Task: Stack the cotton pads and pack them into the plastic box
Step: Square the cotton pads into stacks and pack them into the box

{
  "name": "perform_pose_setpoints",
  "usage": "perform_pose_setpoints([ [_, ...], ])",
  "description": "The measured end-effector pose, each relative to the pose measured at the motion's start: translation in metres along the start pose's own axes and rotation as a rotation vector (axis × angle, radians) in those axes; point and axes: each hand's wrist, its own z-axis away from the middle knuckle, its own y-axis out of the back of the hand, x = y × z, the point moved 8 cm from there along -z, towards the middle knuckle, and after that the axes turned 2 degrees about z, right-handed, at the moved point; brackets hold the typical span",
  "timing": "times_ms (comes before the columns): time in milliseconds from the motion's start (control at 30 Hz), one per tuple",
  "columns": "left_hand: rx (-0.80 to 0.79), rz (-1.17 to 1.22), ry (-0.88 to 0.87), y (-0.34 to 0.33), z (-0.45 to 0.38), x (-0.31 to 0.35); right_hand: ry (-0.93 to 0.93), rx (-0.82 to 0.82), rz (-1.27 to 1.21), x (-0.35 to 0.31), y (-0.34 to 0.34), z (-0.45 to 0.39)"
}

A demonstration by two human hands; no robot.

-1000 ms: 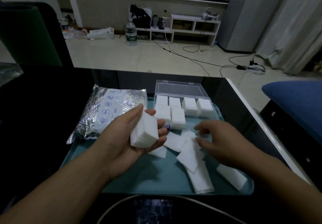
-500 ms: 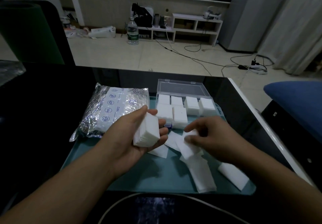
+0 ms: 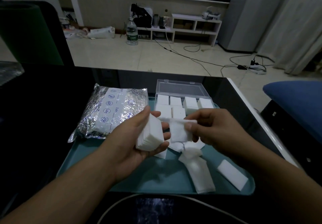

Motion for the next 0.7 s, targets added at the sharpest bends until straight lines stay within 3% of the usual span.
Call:
perform_pose_setpoints([
  [67, -0.008, -0.031, -0.005, -0.001, 0.001, 0.001, -0.052, 0.009, -0.015, 0.008, 0.004, -0.001],
  [267, 0.054, -0.074, -0.026, 0.001, 0.001, -0.001, -0.080, -0.117, 0.237, 0.018, -0.010, -0.002],
  [433, 0.080, -0.069, -0.036, 0.005, -0.001, -0.001, 0.031, 0.088, 0.802, 0.012, 0.015, -0.005],
  [600, 0.083, -0.066, -0.042, 0.006, -0.002, -0.001, -0.359, -0.340, 1.279, 0.047, 0.020, 0.021],
  [700, 0.080, -0.049, -0.035, 0.004, -0.002, -0.004, -0.443, -0.418, 1.317, 0.062, 0.018, 0.029],
])
